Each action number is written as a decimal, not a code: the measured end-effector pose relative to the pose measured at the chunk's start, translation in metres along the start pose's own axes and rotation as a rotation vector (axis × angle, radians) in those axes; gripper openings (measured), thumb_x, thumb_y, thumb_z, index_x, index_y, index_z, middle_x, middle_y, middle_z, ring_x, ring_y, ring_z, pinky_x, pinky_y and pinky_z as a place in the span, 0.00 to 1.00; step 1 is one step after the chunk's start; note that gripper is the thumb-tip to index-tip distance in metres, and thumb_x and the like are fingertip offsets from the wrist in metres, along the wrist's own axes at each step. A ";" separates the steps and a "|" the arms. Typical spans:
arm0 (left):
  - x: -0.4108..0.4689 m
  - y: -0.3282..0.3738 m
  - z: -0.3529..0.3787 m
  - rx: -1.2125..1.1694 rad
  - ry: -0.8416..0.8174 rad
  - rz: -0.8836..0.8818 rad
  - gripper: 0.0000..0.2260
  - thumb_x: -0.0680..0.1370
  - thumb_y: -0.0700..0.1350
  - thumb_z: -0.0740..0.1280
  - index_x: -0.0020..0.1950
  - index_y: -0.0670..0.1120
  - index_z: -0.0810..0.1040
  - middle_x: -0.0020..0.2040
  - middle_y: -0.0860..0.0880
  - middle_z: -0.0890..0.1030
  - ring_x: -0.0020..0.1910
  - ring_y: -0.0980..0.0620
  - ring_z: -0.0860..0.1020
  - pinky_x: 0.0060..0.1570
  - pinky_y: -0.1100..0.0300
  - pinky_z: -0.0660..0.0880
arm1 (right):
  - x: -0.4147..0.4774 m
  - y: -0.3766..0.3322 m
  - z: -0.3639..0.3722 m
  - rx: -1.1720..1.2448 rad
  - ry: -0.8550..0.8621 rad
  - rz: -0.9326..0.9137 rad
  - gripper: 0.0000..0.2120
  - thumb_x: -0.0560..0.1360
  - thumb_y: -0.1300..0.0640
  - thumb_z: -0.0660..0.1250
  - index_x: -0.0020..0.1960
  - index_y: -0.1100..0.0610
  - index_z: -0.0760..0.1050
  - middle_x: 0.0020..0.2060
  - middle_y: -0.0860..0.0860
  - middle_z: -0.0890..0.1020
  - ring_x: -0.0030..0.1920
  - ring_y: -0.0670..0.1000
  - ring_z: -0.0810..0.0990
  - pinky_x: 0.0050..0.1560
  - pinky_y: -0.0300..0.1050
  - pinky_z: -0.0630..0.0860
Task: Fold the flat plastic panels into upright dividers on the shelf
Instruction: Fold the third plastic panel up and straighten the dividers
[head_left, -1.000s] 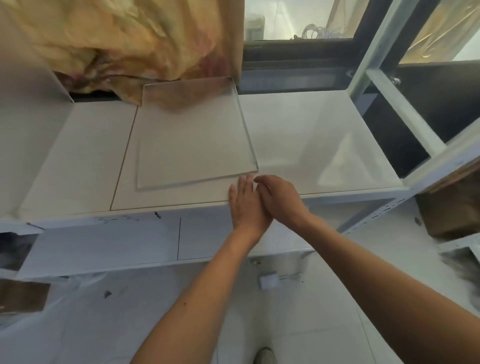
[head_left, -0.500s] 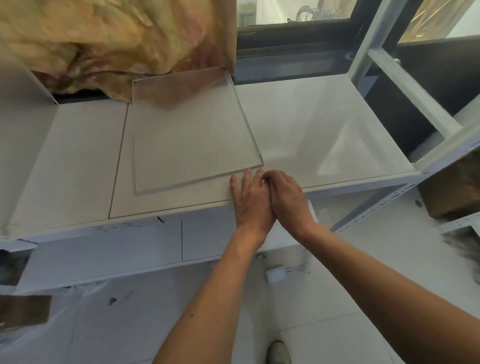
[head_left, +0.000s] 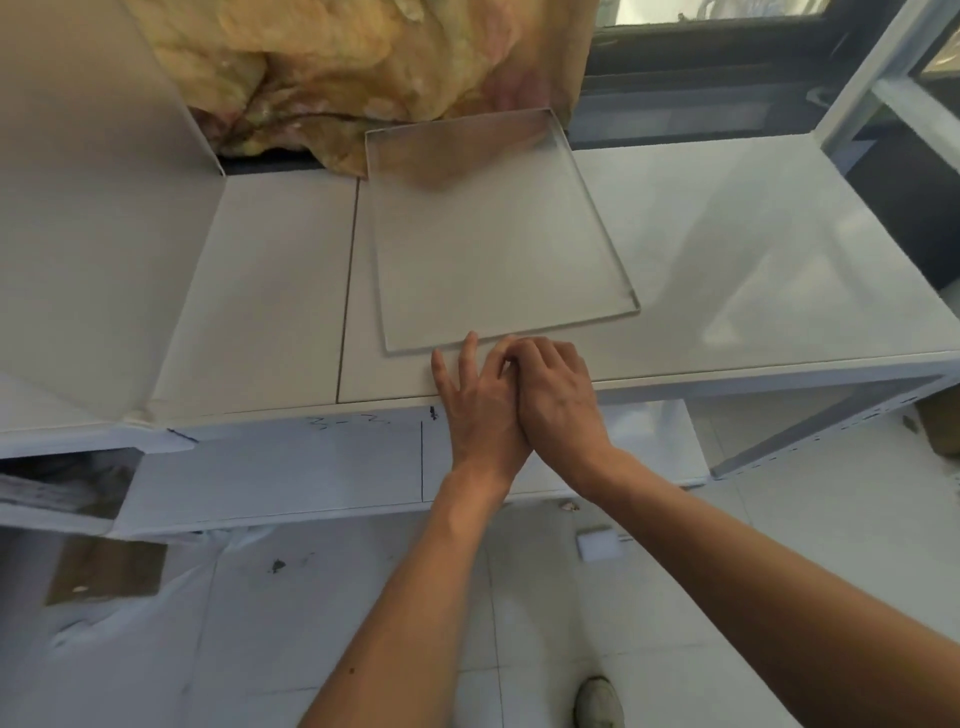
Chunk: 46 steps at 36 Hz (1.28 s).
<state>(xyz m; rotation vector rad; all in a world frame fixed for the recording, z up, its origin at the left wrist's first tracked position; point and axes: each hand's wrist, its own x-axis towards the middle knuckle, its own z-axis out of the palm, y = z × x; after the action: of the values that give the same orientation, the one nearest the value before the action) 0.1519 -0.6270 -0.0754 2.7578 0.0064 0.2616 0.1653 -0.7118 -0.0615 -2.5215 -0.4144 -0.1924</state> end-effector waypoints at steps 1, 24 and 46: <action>-0.003 -0.008 -0.002 0.000 0.014 -0.011 0.19 0.77 0.48 0.64 0.68 0.51 0.71 0.67 0.54 0.73 0.75 0.41 0.59 0.71 0.34 0.49 | 0.001 -0.006 0.005 -0.003 -0.002 -0.015 0.14 0.79 0.56 0.52 0.56 0.55 0.74 0.53 0.51 0.80 0.54 0.54 0.72 0.55 0.48 0.71; -0.021 -0.102 -0.027 0.114 0.064 -0.126 0.32 0.75 0.67 0.55 0.72 0.49 0.67 0.73 0.52 0.70 0.76 0.45 0.59 0.75 0.42 0.48 | 0.033 -0.016 0.034 -0.199 -0.085 -0.203 0.15 0.81 0.52 0.55 0.63 0.55 0.73 0.64 0.52 0.76 0.63 0.58 0.73 0.62 0.52 0.69; -0.017 -0.108 -0.032 -0.080 0.089 -0.056 0.19 0.76 0.50 0.58 0.64 0.48 0.78 0.66 0.51 0.77 0.71 0.40 0.68 0.72 0.48 0.62 | 0.031 -0.020 0.047 -0.358 -0.094 -0.078 0.20 0.77 0.52 0.55 0.68 0.52 0.69 0.70 0.54 0.70 0.70 0.58 0.67 0.72 0.54 0.60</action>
<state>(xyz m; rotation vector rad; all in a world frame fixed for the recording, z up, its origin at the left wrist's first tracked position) 0.1325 -0.5156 -0.0879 2.6596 0.0943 0.3614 0.1897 -0.6618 -0.0834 -2.8763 -0.5586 -0.1921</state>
